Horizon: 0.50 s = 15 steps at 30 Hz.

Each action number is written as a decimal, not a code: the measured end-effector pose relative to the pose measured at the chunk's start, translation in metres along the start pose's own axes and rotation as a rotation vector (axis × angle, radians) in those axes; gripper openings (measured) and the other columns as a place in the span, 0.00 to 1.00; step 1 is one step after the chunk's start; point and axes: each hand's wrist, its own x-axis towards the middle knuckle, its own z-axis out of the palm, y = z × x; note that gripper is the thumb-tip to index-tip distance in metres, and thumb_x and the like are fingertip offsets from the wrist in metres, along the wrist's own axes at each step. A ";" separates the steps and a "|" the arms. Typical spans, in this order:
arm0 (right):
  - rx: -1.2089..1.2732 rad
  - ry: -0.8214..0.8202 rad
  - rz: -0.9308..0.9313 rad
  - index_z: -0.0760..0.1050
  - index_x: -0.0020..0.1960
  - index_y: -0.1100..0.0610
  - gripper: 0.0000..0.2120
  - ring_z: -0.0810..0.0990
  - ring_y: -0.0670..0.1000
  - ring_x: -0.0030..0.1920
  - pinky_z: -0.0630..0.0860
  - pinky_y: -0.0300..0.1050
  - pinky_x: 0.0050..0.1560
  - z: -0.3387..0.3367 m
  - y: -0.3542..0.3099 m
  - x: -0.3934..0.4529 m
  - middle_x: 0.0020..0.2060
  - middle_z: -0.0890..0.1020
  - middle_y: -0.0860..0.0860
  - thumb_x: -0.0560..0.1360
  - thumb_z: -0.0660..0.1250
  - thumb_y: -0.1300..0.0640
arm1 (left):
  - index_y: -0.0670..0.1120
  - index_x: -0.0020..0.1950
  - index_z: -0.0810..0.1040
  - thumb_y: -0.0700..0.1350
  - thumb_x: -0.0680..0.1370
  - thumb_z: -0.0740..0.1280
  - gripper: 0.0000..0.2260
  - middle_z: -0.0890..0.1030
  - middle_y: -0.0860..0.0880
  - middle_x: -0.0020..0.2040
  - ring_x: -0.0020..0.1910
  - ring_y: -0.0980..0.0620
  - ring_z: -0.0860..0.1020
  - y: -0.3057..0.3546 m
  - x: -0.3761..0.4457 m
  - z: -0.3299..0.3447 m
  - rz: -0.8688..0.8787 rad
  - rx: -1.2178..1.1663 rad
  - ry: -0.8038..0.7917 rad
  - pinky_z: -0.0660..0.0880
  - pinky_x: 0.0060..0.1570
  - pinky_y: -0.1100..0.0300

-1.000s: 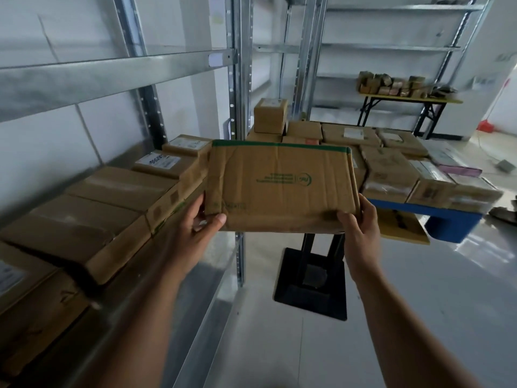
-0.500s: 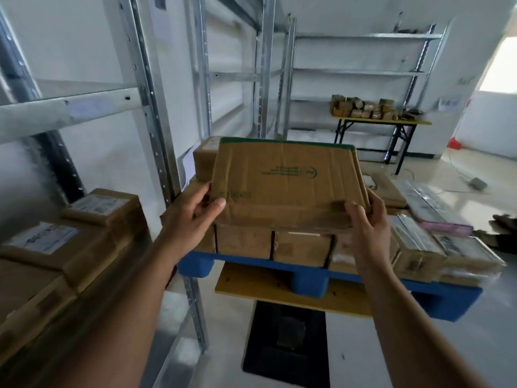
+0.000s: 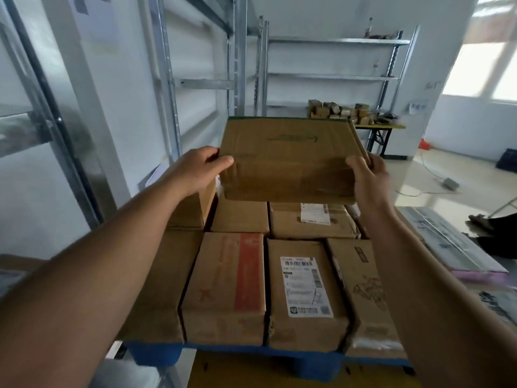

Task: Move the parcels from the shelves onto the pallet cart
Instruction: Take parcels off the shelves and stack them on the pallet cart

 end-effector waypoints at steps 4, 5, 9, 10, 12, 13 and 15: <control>-0.022 0.035 0.038 0.72 0.44 0.43 0.03 0.76 0.45 0.39 0.71 0.42 0.36 0.032 0.009 0.034 0.39 0.78 0.44 0.73 0.64 0.46 | 0.47 0.62 0.74 0.57 0.78 0.60 0.19 0.77 0.47 0.54 0.53 0.48 0.75 -0.017 0.052 0.003 -0.031 0.019 -0.046 0.68 0.43 0.60; -0.026 0.044 0.044 0.72 0.44 0.43 0.03 0.75 0.44 0.39 0.71 0.41 0.35 0.038 0.014 0.040 0.39 0.77 0.44 0.73 0.65 0.46 | 0.46 0.64 0.73 0.58 0.78 0.60 0.21 0.77 0.46 0.56 0.55 0.47 0.74 -0.023 0.061 0.005 -0.047 0.020 -0.059 0.69 0.46 0.58; -0.050 0.020 0.063 0.72 0.51 0.43 0.07 0.76 0.44 0.40 0.69 0.40 0.34 0.059 0.031 0.057 0.40 0.77 0.44 0.74 0.64 0.45 | 0.45 0.66 0.72 0.58 0.78 0.59 0.22 0.76 0.45 0.57 0.56 0.46 0.74 -0.044 0.084 0.011 -0.091 0.034 -0.090 0.67 0.45 0.57; -0.055 0.002 0.070 0.72 0.53 0.44 0.09 0.76 0.45 0.41 0.69 0.41 0.35 0.063 0.034 0.061 0.41 0.77 0.44 0.74 0.64 0.45 | 0.45 0.65 0.72 0.58 0.78 0.59 0.22 0.76 0.45 0.57 0.56 0.46 0.74 -0.048 0.086 0.013 -0.103 0.042 -0.089 0.67 0.44 0.57; -0.053 -0.021 0.080 0.72 0.55 0.46 0.11 0.76 0.46 0.42 0.71 0.43 0.37 0.071 0.041 0.066 0.41 0.77 0.45 0.74 0.64 0.46 | 0.45 0.65 0.72 0.58 0.78 0.59 0.22 0.77 0.47 0.55 0.53 0.50 0.74 -0.056 0.089 0.016 -0.118 0.060 -0.080 0.66 0.42 0.59; -0.055 -0.030 0.080 0.72 0.56 0.47 0.12 0.76 0.46 0.42 0.72 0.44 0.38 0.075 0.044 0.069 0.42 0.77 0.46 0.74 0.64 0.46 | 0.45 0.64 0.73 0.58 0.78 0.59 0.21 0.77 0.49 0.51 0.47 0.53 0.74 -0.059 0.090 0.016 -0.124 0.067 -0.073 0.65 0.39 0.61; -0.057 -0.055 0.094 0.72 0.58 0.48 0.14 0.77 0.48 0.45 0.74 0.46 0.42 0.081 0.051 0.071 0.44 0.78 0.48 0.74 0.64 0.46 | 0.45 0.60 0.75 0.57 0.79 0.59 0.18 0.74 0.53 0.44 0.40 0.58 0.70 -0.064 0.092 0.017 -0.144 0.081 -0.059 0.62 0.35 0.64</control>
